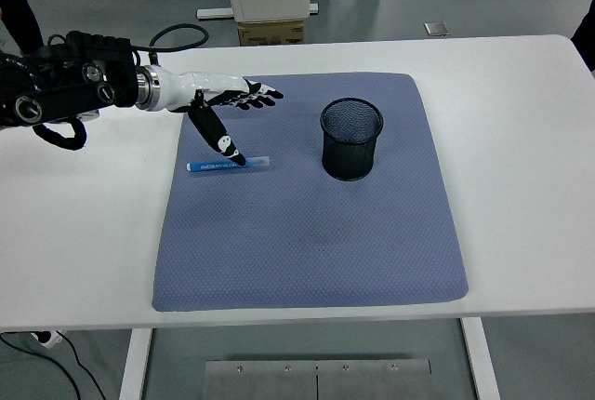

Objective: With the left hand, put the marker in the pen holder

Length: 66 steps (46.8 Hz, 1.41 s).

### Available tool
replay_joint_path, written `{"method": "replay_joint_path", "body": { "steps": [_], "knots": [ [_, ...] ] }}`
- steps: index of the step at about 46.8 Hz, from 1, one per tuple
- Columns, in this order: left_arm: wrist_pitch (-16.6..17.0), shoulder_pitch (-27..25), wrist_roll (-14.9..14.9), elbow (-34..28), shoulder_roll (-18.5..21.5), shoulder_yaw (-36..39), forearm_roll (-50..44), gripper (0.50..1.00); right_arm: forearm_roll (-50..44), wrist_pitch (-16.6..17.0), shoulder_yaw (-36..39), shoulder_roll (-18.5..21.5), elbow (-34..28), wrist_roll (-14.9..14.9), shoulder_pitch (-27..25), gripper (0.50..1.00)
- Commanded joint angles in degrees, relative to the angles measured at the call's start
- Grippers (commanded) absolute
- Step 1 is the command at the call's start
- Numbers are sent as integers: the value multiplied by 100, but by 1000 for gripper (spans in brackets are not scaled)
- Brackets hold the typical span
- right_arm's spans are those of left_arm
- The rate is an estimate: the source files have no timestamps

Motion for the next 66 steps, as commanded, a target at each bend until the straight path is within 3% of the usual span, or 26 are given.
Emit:
{"method": "replay_joint_path", "body": {
  "steps": [1,3,6,7,10,25,32,60,66],
  "knots": [
    [0,0,16,1,-49,164,36,1000,0,0,-1,0,0,0,0,1000],
    [8,0,33,1,-58,209,37,1000,0,0,-1,0,0,0,0,1000],
    [35,-35,279,10,-67,376,116,1000,0,0,8,0,0,0,0,1000],
    [35,-43,549,10,-67,419,246,1000,0,0,-1,0,0,0,0,1000],
    [35,-70,745,10,-67,429,397,1000,0,0,-1,0,0,0,0,1000],
    [35,-61,921,10,-234,437,485,1000,0,0,-1,0,0,0,0,1000],
    [17,-17,1210,10,-339,455,485,1000,0,0,8,0,0,0,0,1000],
    [-211,-8,1334,10,-576,508,494,1000,0,0,-1,0,0,0,0,1000],
    [-211,-17,1334,10,-577,543,529,921,0,0,8,0,0,0,0,1000]
  ]
}}
